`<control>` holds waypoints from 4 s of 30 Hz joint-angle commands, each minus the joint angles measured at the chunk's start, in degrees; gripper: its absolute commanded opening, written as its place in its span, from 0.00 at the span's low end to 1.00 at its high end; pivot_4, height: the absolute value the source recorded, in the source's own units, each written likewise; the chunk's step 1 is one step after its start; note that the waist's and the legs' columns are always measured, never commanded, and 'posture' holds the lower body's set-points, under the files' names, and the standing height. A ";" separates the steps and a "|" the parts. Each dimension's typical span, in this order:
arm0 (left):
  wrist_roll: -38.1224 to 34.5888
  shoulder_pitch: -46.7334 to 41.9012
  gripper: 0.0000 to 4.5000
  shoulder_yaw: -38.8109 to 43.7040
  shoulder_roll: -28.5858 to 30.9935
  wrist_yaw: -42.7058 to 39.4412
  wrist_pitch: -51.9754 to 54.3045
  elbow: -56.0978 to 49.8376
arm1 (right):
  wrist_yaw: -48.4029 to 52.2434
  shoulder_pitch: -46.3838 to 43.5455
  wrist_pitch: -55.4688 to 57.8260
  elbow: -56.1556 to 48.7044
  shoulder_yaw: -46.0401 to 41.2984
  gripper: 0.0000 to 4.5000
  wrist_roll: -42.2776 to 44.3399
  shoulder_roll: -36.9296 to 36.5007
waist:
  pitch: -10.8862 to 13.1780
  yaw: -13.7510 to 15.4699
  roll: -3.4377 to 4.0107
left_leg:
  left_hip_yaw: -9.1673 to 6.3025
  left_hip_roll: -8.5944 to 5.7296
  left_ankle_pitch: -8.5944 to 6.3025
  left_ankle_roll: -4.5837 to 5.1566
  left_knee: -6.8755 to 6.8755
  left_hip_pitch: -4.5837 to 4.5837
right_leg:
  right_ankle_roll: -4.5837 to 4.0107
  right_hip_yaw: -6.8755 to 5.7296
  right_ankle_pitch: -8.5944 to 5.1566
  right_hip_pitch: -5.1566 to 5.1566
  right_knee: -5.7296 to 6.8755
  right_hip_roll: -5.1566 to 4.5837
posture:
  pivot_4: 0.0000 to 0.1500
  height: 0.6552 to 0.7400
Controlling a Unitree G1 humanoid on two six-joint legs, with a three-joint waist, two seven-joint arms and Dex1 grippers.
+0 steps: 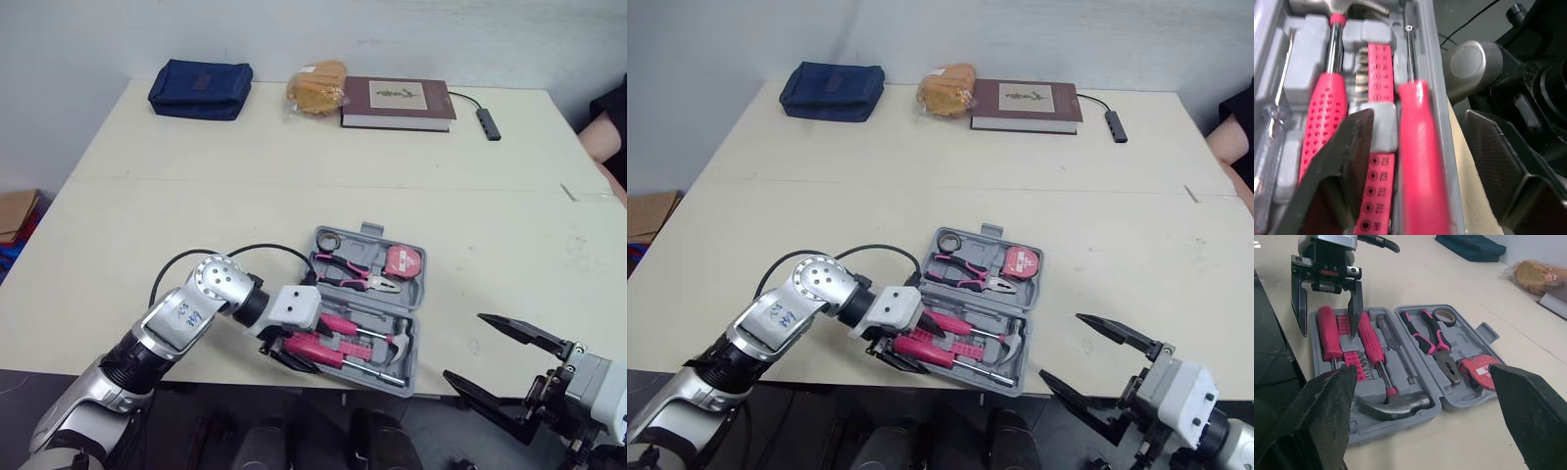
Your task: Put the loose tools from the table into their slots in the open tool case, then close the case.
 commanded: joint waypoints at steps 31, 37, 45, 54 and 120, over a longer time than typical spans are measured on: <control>3.83 7.33 0.01 -0.60 -6.74 0.75 -12.73 12.74 | 1.94 4.80 -6.92 3.12 2.38 1.00 -2.52 2.59 | -0.19 0.04 0.12 | 0.00 -0.01 -0.01 0.01 0.15 0.03 | 0.00 0.01 0.00 0.03 0.13 -0.09 | 1.00 1.00; 6.77 7.48 0.01 -2.84 -6.05 3.73 -9.37 12.67 | 1.62 4.52 -7.47 3.56 2.77 1.00 -2.80 2.52 | -0.79 0.13 0.08 | -0.02 -0.02 -0.04 0.04 0.15 0.17 | -0.01 0.03 0.00 0.19 -0.11 -0.19 | 1.00 1.00; 10.67 6.58 0.01 -6.71 -4.59 5.13 -7.02 13.00 | 0.28 4.18 -7.75 4.35 4.14 1.00 -4.01 3.16 | -1.72 0.04 0.32 | -0.03 0.19 -0.42 0.01 -0.17 1.10 | -0.10 0.09 -0.06 1.14 -0.58 -0.28 | 1.00 1.00; -9.86 4.85 0.01 10.39 -9.08 -2.30 -13.12 14.03 | -13.13 0.17 6.31 3.00 2.37 1.00 -7.08 2.41 | -1.56 -0.16 0.29 | -0.09 0.22 -0.37 -0.05 -0.15 0.80 | -0.16 0.05 -0.09 0.65 -0.53 -0.41 | 1.00 1.00; -3.31 -1.65 0.98 27.13 -1.85 21.53 12.54 26.93 | -12.45 -43.36 38.76 22.51 12.03 1.00 -10.34 -11.16 | -0.97 -0.15 -0.39 | -0.18 -0.02 0.02 -0.05 0.13 -0.13 | 0.02 -0.40 0.01 0.00 0.01 -0.21 | 1.00 1.00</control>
